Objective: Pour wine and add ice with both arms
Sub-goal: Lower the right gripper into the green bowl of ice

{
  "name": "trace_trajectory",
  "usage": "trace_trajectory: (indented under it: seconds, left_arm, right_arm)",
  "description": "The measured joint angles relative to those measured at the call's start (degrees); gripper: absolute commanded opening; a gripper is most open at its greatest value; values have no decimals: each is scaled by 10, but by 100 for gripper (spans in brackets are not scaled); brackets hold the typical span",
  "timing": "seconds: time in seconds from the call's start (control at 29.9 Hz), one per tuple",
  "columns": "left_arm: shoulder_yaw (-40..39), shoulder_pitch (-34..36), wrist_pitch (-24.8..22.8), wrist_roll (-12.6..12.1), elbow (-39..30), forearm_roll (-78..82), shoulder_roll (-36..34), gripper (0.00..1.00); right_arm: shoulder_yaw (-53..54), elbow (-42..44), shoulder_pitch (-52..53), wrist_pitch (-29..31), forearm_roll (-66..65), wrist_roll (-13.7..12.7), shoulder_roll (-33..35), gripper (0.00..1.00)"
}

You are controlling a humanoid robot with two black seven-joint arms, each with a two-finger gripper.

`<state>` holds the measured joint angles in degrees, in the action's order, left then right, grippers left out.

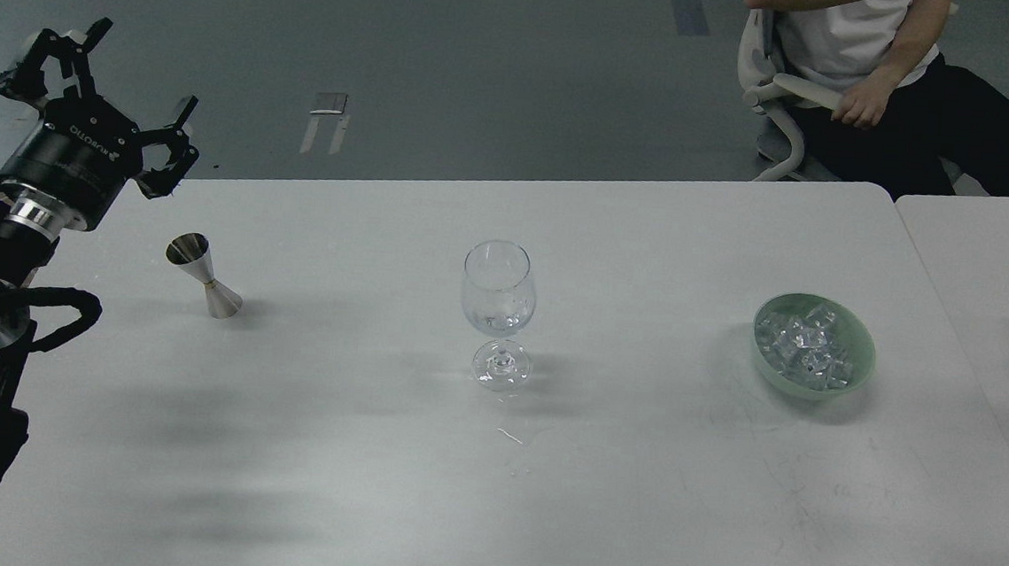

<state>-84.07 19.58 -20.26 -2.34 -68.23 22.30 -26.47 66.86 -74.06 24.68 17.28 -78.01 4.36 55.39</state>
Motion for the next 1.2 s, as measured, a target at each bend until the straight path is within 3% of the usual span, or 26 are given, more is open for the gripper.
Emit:
trace_trajectory:
  seconds: [0.27, 0.47, 0.8, 1.2]
  left_arm:
    - [0, -19, 16, 1, -23, -1, 8, 97]
    - [0, -23, 16, 2, -24, -1, 10, 97]
    - [-1, -24, 16, 2, -24, -1, 11, 97]
    - [0, -24, 16, 2, -24, -1, 31, 97]
  right_arm:
    - [-157, -16, 99, 5, -67, 4, 0, 100]
    - [-257, -53, 147, 7, -99, -25, 1, 100]
    - [-327, -110, 141, 38, -119, -73, 22, 100]
    - [-351, -98, 111, 46, -121, -139, -43, 74]
